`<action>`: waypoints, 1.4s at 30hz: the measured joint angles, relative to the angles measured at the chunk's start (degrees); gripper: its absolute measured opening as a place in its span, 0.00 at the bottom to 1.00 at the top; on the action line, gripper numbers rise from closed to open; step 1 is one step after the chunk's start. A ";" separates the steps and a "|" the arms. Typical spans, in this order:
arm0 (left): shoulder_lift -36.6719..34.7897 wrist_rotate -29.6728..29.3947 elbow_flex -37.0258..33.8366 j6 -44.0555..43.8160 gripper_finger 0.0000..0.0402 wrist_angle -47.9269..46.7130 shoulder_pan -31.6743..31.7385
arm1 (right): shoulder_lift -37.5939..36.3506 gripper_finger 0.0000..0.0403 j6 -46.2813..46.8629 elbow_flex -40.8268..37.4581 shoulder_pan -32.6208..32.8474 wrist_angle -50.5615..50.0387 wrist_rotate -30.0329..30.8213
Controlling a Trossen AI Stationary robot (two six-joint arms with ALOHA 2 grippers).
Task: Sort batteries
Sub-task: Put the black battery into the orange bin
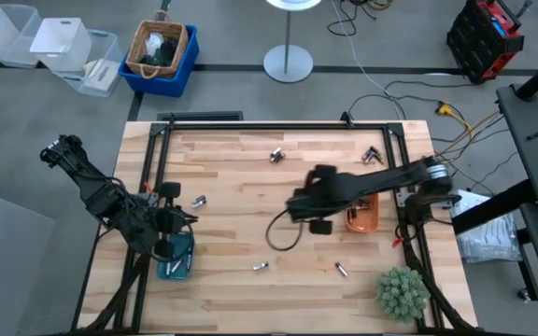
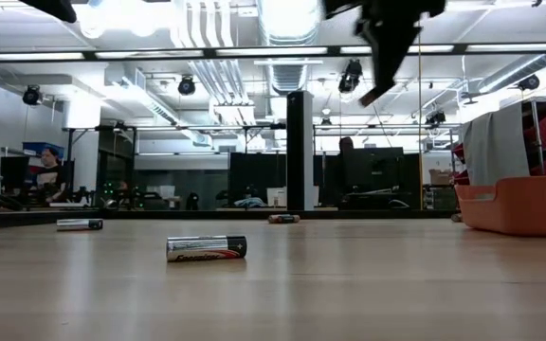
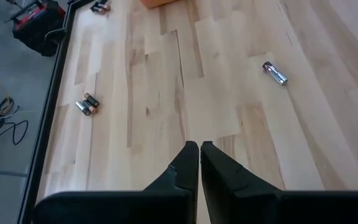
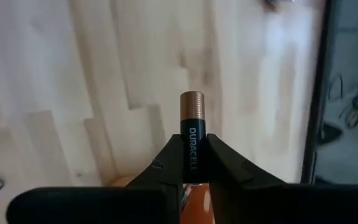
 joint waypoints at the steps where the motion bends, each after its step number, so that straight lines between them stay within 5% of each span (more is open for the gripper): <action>1: 0.00 0.00 0.00 0.01 0.00 0.02 0.01 | -2.34 0.09 2.04 -2.22 -0.12 0.71 0.39; 12: 0.04 -4.47 0.00 4.84 0.00 3.64 0.01 | -26.28 0.09 22.93 -23.15 -0.25 5.44 -0.53; 20: 0.72 -4.58 0.00 15.83 0.00 10.72 0.57 | -35.83 0.09 34.42 -33.90 -0.25 6.07 -2.54; 31: 0.74 -4.96 0.00 25.59 0.00 14.41 6.66 | -36.96 0.09 37.24 -44.78 -0.10 13.54 -9.47; 42: -1.89 -4.98 0.00 28.08 0.00 9.70 15.09 | -33.07 0.10 36.38 -45.35 -0.12 14.59 -10.58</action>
